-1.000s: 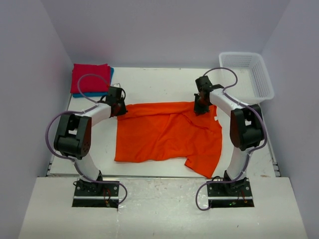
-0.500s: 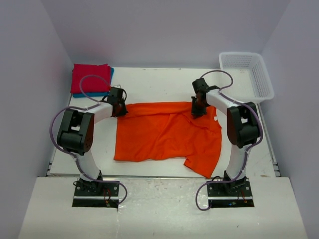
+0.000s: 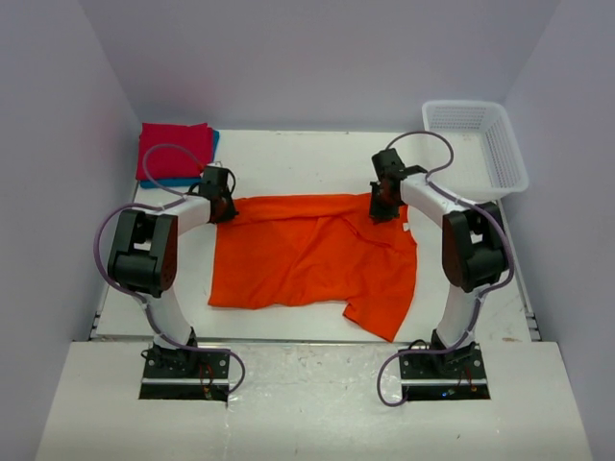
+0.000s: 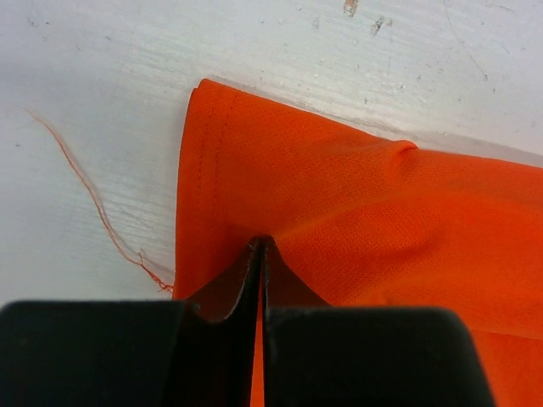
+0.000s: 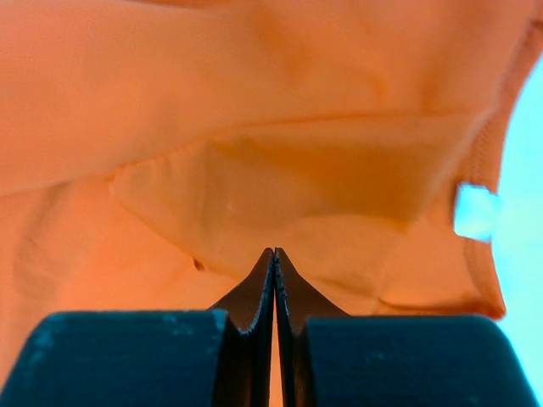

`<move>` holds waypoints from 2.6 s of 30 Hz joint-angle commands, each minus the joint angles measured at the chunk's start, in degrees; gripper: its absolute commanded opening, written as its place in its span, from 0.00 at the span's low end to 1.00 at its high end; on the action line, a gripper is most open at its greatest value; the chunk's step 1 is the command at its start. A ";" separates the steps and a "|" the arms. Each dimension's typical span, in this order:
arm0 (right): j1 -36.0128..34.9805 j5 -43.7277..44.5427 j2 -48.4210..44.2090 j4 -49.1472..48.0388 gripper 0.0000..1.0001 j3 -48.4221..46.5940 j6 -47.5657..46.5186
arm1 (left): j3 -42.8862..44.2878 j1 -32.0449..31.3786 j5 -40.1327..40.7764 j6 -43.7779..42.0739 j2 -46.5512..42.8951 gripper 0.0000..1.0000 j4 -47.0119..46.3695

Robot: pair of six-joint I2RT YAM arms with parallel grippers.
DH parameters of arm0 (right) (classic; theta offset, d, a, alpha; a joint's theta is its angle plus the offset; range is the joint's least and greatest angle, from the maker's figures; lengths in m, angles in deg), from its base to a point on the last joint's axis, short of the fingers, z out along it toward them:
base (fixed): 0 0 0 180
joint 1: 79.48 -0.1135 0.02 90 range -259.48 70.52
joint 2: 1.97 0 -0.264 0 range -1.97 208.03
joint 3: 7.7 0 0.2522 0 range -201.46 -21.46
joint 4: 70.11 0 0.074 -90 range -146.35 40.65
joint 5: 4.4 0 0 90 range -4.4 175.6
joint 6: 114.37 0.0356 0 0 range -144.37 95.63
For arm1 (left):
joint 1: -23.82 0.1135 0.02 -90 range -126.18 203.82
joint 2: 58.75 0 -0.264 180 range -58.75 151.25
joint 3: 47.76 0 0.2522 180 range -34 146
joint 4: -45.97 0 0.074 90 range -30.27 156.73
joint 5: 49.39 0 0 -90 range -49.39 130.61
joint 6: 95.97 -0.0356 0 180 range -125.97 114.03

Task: Fold and stack the t-shirts
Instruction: Fold the flattened tshirt in 1/3 of the way, then grap the side of the flattened tshirt closest away from the robot with both arms

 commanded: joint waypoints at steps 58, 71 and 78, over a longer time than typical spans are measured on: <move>-44.05 12.81 -48.04 14.21 0.59 49.25 55.77 | -10.89 -30.25 -3.83 3.06 -22.85 0.51 -5.54; -45.19 12.38 -41.88 10.87 0.42 46.08 55.69 | -13.27 -30.34 -2.16 2.27 -29.36 0.51 -3.87; -45.37 11.50 -39.77 7.88 0.36 47.31 56.04 | -13.71 -30.25 -2.07 2.18 -31.03 0.51 -2.90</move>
